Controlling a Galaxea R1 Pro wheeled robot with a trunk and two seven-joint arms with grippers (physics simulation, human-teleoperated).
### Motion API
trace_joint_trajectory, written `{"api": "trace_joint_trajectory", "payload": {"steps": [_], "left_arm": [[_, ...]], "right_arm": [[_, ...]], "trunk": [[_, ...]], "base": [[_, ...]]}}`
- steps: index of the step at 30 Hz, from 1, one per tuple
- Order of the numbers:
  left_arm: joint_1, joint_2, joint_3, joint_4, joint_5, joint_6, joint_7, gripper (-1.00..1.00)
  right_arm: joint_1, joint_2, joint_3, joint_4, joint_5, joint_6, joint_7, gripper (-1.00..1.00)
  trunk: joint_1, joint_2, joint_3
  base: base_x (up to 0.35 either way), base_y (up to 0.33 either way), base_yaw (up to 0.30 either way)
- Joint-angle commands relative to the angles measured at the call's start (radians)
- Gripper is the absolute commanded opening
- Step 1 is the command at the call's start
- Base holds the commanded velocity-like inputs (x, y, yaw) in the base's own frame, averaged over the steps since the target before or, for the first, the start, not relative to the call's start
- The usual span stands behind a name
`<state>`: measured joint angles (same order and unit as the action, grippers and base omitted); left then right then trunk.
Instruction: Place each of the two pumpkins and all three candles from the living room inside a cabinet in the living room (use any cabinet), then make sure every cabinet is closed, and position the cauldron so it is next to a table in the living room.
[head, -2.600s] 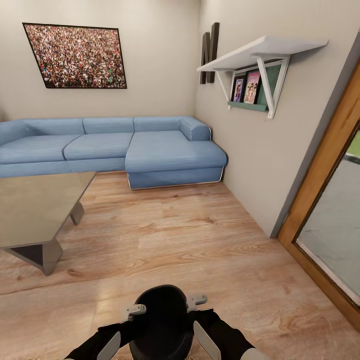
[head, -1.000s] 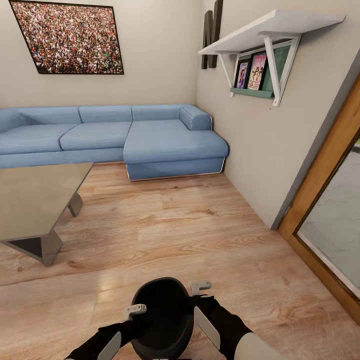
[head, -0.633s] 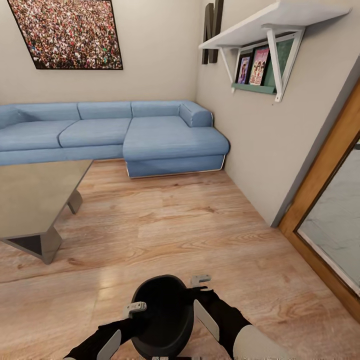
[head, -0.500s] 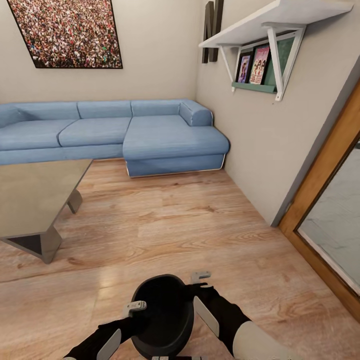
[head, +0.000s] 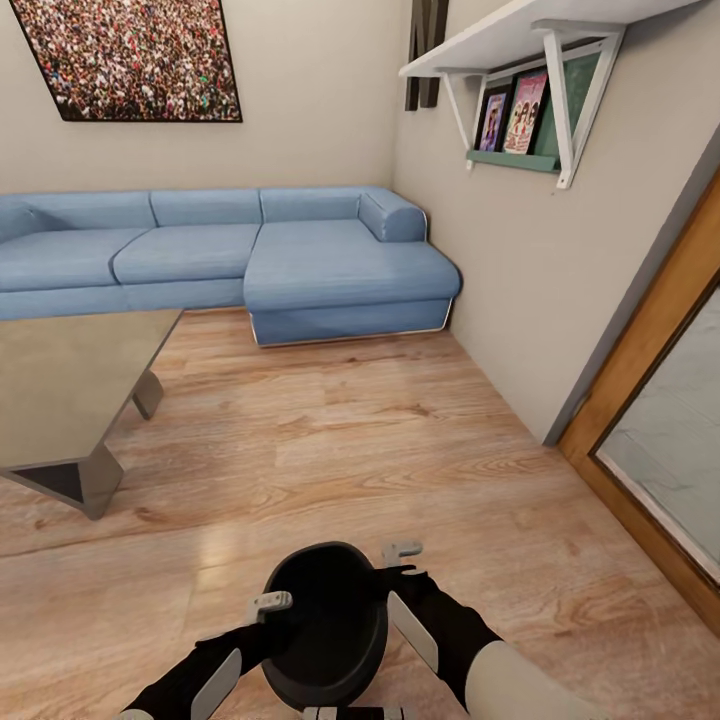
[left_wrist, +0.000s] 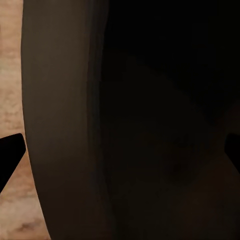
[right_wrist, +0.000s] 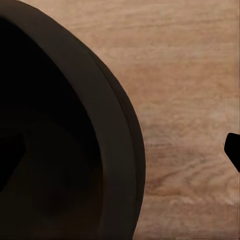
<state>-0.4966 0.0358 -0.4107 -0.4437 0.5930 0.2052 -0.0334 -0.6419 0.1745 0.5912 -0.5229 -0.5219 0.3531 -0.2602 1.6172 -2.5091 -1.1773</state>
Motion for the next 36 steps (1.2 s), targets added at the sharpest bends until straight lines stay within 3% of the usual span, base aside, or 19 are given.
{"api": "trace_joint_trajectory", "payload": {"steps": [1,9,14,36], "left_arm": [[0.001,-0.019,-0.004,0.074,0.005,0.004,-0.002,1.00],[0.001,-0.019,-0.003,0.074,0.005,0.004,-0.003,1.00],[0.001,-0.018,-0.003,0.074,0.005,0.004,-0.002,1.00],[0.001,-0.017,-0.003,0.074,0.005,0.004,-0.002,1.00]], "right_arm": [[-0.001,0.000,0.004,0.007,-0.008,0.003,-0.008,1.00],[-0.001,0.000,0.004,0.084,-0.012,-0.002,-0.005,1.00],[-0.001,0.000,0.004,0.124,-0.012,-0.045,-0.004,1.00],[-0.001,0.000,0.007,0.132,-0.013,-0.061,0.004,1.00]], "trunk": [[0.000,0.000,-0.001],[0.000,0.000,-0.001],[0.000,0.000,-0.001],[0.000,0.000,-0.001]], "base": [[0.000,0.000,0.000],[0.000,0.000,0.000],[0.000,0.000,0.000],[0.000,0.000,0.000]]}}
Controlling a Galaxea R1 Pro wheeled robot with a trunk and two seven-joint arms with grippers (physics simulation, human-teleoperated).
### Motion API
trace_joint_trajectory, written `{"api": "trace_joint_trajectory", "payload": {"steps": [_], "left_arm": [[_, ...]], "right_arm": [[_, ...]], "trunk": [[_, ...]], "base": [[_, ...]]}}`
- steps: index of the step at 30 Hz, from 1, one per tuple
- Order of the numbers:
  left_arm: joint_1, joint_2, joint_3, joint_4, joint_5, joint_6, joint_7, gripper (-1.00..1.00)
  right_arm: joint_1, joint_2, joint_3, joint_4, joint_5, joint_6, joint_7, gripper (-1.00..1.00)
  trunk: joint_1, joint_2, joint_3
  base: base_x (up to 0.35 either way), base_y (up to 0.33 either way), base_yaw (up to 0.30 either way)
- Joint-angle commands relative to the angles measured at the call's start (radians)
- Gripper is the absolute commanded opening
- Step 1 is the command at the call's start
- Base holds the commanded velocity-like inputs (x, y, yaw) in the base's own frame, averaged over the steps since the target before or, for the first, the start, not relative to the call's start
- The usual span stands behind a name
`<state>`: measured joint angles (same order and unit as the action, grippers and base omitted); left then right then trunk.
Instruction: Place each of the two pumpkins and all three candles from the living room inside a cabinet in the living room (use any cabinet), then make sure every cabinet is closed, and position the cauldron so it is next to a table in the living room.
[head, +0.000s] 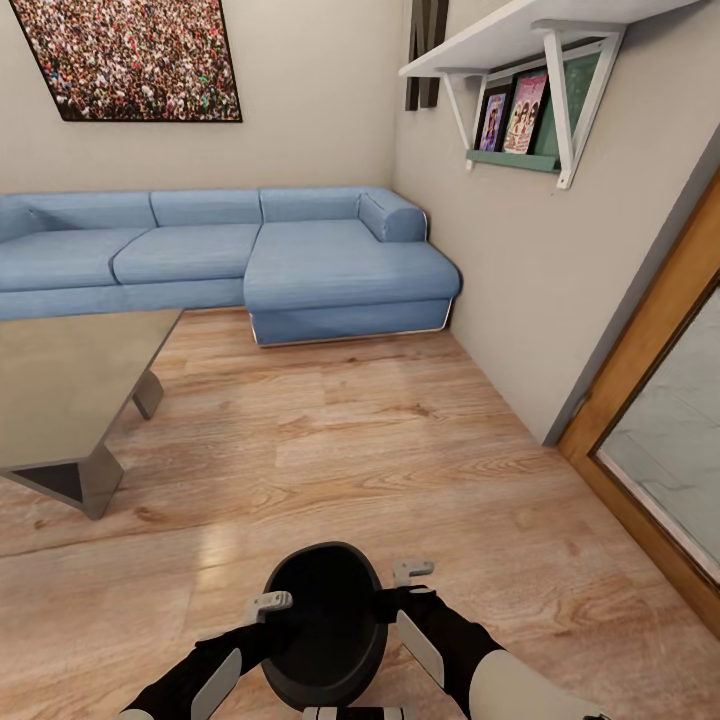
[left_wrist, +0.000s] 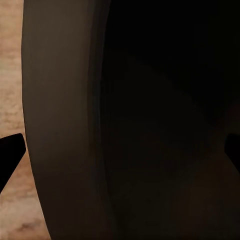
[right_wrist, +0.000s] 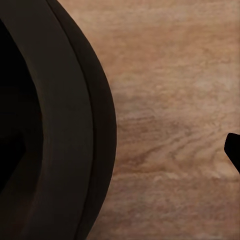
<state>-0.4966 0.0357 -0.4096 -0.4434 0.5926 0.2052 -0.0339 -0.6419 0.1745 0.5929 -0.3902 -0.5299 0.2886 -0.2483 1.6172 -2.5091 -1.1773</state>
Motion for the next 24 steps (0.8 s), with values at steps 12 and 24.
{"api": "trace_joint_trajectory", "payload": {"steps": [12,24], "left_arm": [[0.001,-0.017,-0.005,0.074,0.006,0.005,-0.001,1.00],[0.001,-0.017,-0.005,0.074,0.006,0.006,-0.001,1.00]], "right_arm": [[-0.001,0.000,0.009,-0.005,-0.005,-0.013,-0.006,1.00],[-0.001,0.000,0.016,-0.001,-0.005,-0.104,-0.003,1.00]], "trunk": [[0.000,0.000,-0.001],[0.000,0.000,0.000]], "base": [[0.000,0.000,0.000],[0.000,0.000,0.028]]}}
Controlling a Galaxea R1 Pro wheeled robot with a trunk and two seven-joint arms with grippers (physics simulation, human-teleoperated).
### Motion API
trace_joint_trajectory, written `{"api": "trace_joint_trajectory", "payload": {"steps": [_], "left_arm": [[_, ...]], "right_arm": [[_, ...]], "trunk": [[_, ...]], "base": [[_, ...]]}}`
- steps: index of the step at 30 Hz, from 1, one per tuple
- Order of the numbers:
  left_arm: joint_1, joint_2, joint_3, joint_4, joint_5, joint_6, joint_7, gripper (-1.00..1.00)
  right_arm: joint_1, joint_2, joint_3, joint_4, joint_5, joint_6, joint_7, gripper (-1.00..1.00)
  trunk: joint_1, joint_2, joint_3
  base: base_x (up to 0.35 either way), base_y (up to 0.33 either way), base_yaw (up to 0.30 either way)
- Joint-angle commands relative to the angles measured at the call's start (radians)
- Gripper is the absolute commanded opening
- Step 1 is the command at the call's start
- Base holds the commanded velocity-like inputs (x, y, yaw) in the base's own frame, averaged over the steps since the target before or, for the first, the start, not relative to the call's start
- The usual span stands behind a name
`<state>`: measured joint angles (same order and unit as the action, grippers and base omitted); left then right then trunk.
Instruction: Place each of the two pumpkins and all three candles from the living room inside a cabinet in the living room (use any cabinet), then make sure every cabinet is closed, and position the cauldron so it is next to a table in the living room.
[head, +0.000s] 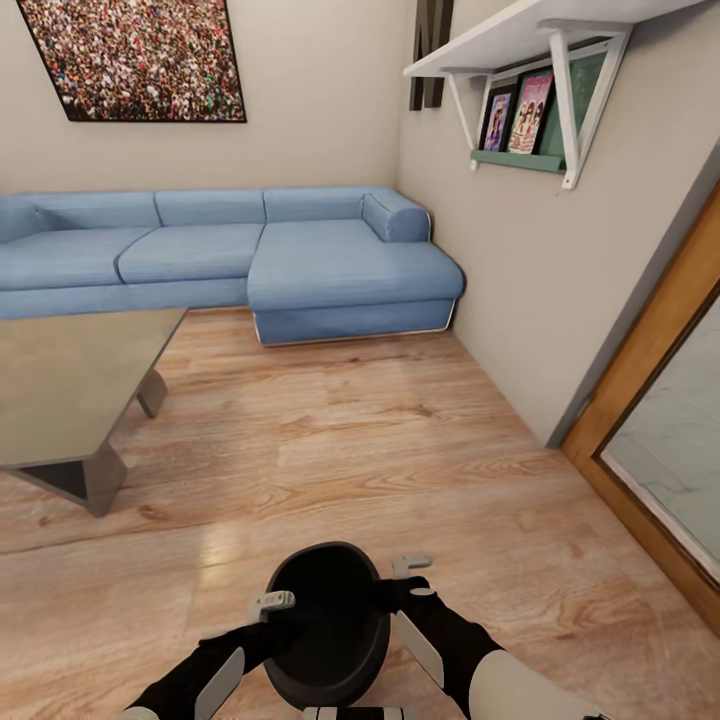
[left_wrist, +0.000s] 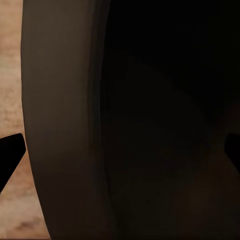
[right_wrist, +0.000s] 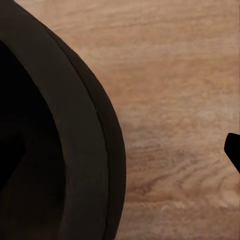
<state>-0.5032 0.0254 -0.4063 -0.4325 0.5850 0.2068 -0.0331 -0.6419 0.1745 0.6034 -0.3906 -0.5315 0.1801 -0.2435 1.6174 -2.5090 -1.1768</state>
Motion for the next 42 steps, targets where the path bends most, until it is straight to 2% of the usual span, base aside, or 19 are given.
{"api": "trace_joint_trajectory", "payload": {"steps": [1,6,10,42], "left_arm": [[0.008,-0.007,-0.008,0.063,0.013,0.005,-0.002,1.00],[0.008,-0.007,-0.008,0.063,0.013,0.005,-0.002,1.00],[0.008,-0.007,-0.008,0.063,0.013,0.005,-0.002,1.00],[0.008,-0.007,-0.008,0.063,0.013,0.006,-0.004,1.00]], "right_arm": [[-0.001,0.000,0.005,-0.001,-0.004,0.004,-0.004,1.00],[-0.001,0.000,0.006,0.002,-0.003,0.007,0.042,1.00],[-0.001,0.000,0.006,0.002,-0.002,0.008,0.051,1.00],[0.001,0.000,0.005,0.005,-0.001,0.015,0.060,1.00]], "trunk": [[0.000,0.000,-0.001],[0.000,0.000,-0.001],[0.000,0.000,-0.001],[0.000,0.000,-0.001]], "base": [[0.000,0.000,0.186],[0.000,0.000,0.178],[0.000,0.000,0.049],[0.000,0.000,0.002]]}}
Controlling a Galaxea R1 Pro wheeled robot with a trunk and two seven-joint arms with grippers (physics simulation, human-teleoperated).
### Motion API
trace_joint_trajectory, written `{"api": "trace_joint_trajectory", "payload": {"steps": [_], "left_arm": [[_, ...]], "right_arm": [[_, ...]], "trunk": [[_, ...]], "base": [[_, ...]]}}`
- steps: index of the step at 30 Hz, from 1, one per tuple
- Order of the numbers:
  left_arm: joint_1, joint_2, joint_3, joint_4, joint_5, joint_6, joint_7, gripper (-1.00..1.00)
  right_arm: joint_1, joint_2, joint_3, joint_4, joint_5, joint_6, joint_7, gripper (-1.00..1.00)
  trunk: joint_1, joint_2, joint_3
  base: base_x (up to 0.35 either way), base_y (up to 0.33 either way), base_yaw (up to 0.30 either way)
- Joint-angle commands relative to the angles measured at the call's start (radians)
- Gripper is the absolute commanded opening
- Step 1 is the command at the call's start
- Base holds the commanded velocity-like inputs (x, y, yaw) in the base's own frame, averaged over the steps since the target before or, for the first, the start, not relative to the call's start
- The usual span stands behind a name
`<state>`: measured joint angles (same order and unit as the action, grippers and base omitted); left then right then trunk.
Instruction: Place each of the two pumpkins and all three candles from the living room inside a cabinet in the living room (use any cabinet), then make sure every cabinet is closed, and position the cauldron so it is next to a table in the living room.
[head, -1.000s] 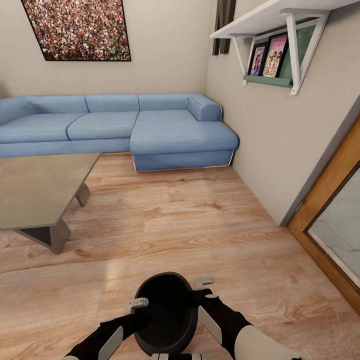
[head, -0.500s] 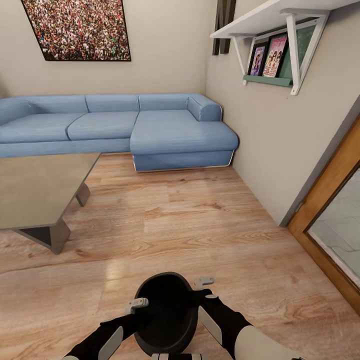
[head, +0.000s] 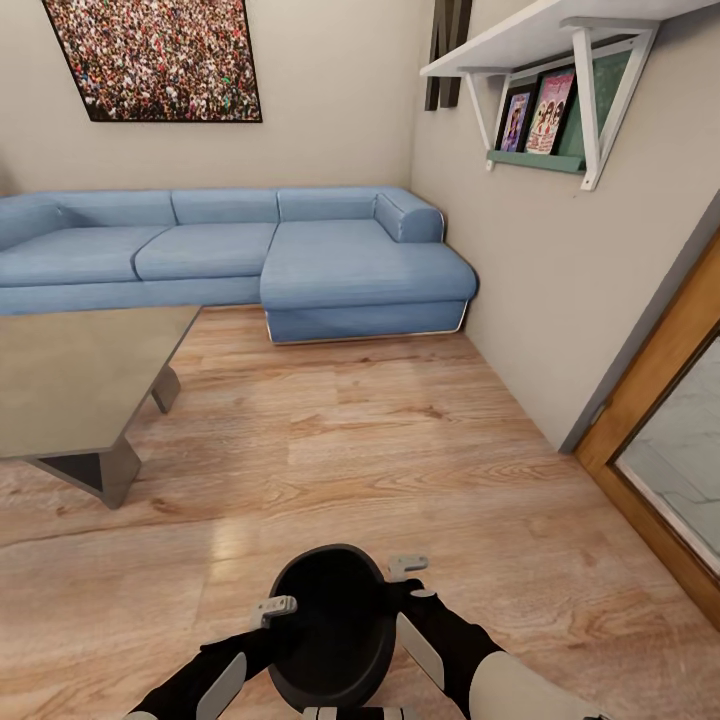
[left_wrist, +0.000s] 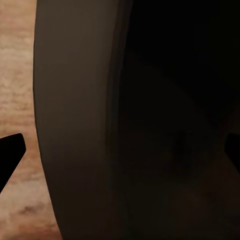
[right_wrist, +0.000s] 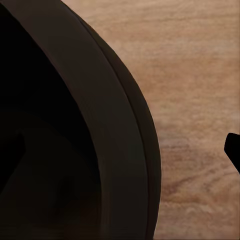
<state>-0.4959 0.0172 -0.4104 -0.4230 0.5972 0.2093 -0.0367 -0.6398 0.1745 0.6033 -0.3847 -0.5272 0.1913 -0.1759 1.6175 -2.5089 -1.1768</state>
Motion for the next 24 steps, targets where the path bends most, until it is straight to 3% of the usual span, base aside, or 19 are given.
{"api": "trace_joint_trajectory", "payload": {"steps": [1,8,23,24], "left_arm": [[0.000,0.001,-0.004,0.053,0.001,0.004,-0.001,1.00],[0.000,0.001,-0.004,0.053,0.001,0.005,-0.002,1.00],[0.000,0.001,-0.004,0.053,0.001,0.005,-0.002,1.00],[0.000,0.001,-0.004,0.053,0.001,0.005,-0.002,1.00]], "right_arm": [[-0.001,0.000,0.005,0.000,-0.006,0.022,-0.008,1.00],[-0.001,0.000,-0.002,0.000,-0.008,0.124,-0.008,1.00],[-0.001,0.000,-0.008,0.005,-0.008,0.143,-0.008,1.00],[-0.001,0.000,-0.008,0.009,-0.008,0.143,-0.008,-1.00]], "trunk": [[0.000,0.000,-0.001],[0.000,0.000,-0.001],[0.000,0.000,-0.001],[0.000,0.000,-0.001]], "base": [[0.000,0.000,0.000],[0.000,0.000,0.000],[0.000,0.000,0.000],[0.000,0.000,0.000]]}}
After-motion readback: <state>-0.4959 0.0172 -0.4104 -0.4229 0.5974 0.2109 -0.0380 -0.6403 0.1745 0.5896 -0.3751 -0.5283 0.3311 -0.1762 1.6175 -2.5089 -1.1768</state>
